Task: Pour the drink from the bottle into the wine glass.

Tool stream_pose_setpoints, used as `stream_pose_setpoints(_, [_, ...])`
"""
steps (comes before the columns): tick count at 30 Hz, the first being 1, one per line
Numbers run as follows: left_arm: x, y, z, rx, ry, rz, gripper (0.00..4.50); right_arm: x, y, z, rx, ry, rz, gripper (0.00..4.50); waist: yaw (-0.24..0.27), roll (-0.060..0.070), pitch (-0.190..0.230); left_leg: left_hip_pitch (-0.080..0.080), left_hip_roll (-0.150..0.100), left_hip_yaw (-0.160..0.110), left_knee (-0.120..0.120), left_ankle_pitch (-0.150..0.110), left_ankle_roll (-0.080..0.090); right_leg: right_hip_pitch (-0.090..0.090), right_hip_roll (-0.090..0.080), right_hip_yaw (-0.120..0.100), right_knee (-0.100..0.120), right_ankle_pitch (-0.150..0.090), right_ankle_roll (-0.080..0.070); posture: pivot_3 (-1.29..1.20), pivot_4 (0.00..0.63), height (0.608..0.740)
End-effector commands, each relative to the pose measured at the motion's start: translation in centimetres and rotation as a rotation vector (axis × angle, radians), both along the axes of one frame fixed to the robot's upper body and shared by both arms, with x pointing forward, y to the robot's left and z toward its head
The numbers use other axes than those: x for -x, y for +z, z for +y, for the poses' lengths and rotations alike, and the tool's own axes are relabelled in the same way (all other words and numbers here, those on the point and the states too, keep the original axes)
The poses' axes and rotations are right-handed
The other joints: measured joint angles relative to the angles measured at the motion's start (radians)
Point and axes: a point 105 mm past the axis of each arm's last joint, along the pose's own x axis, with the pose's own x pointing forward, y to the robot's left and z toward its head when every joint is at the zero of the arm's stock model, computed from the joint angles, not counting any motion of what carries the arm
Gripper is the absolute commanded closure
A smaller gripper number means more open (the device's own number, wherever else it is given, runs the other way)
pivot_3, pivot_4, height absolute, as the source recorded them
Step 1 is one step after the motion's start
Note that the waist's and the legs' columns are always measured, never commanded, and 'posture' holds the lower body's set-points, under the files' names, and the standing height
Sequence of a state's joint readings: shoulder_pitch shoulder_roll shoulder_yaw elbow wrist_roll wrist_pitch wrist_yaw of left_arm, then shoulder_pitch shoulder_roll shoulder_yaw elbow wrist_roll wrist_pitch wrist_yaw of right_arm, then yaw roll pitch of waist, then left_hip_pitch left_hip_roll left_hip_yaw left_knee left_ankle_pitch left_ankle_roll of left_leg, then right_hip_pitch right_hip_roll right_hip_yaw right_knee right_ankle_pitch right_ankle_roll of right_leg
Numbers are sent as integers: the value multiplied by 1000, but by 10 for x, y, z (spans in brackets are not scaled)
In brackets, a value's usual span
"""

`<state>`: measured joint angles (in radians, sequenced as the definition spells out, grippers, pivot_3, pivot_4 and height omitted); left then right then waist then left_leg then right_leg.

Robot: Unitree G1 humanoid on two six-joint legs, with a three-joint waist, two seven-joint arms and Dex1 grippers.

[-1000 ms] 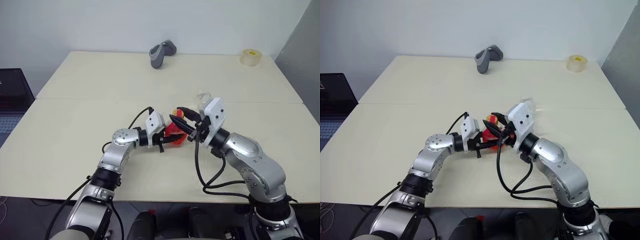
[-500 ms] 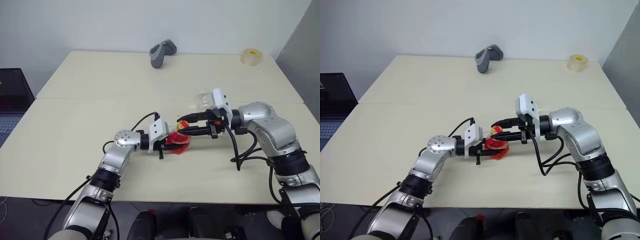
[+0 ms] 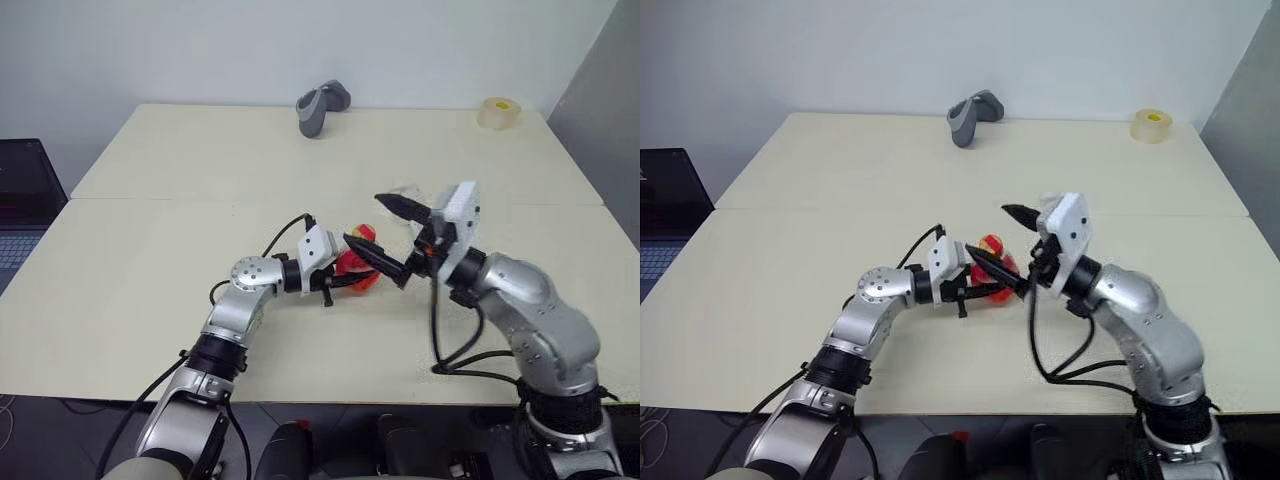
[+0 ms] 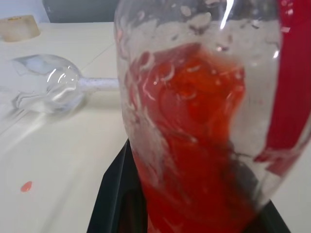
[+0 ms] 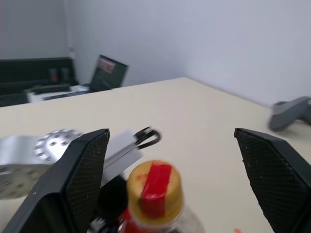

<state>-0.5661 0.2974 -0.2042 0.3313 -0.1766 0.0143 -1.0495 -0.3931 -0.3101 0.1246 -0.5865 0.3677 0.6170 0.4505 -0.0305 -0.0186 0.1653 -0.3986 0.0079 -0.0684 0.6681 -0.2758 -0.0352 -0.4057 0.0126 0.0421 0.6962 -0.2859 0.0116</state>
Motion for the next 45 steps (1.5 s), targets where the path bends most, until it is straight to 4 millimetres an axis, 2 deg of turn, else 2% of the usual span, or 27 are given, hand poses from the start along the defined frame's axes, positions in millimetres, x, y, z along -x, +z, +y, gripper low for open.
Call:
stream_pose_setpoints(1, [-4,19,-6,38,-17,-62,3435,-4,4,6,39,-65,-84,61,1,0,0,0,0,0,0,0,0,0,0,0,0,0,0,0,150,740])
stream_pose_setpoints(5, [-6,20,-8,39,-21,-65,3436,-13,-2,-3,114,-133,-118,61,2,0,0,0,-1,1,0,0,0,0,0,0,-1,0,0,0,150,740])
stream_pose_setpoints(8, [-6,19,-7,40,-18,-65,3436,-17,1,-15,77,-176,-98,61,1,0,0,0,-1,1,0,0,0,0,0,0,-1,0,0,0,150,740])
stream_pose_setpoints(15, [-6,17,-4,43,-7,-59,3437,-6,10,-38,-45,-148,-47,61,1,0,0,0,-1,1,0,0,0,0,0,0,-1,0,0,0,150,740])
stream_pose_setpoints(25, [-8,20,-6,65,7,-50,3437,-9,-5,-64,7,-248,4,61,2,0,0,0,0,1,0,0,0,0,0,0,-1,0,0,0,150,740])
stream_pose_setpoints(28, [-9,21,-5,77,16,-42,3443,-2,-11,-70,55,-231,9,61,4,0,0,0,-1,1,0,0,0,0,0,0,-1,0,0,0,150,740])
stream_pose_setpoints(30, [-9,21,-4,82,21,-36,3447,7,-9,-65,67,-161,3,61,3,0,0,0,-1,2,0,0,0,0,0,0,-1,0,0,0,150,740])
stream_pose_setpoints(33, [-11,23,-4,105,33,-15,3448,21,1,-46,57,-47,-20,61,-1,0,0,0,-1,2,-1,0,0,0,0,0,-1,0,0,0,150,740])
stream_pose_setpoints(35, [-11,25,-5,124,32,10,3448,23,6,-34,62,-21,-46,61,-4,0,0,1,0,2,-1,0,0,0,1,0,-1,0,0,0,150,740])
stream_pose_setpoints(39, [-7,25,-7,140,14,54,3448,15,12,-19,56,-37,-84,61,-2,0,0,2,1,1,-2,0,0,0,2,0,0,0,0,0,150,740])
stream_pose_setpoints(45, [-3,23,-9,120,-5,68,3448,-2,5,-2,90,-58,-94,61,0,0,0,1,-1,2,-1,0,0,0,1,0,-2,0,0,0,150,740])
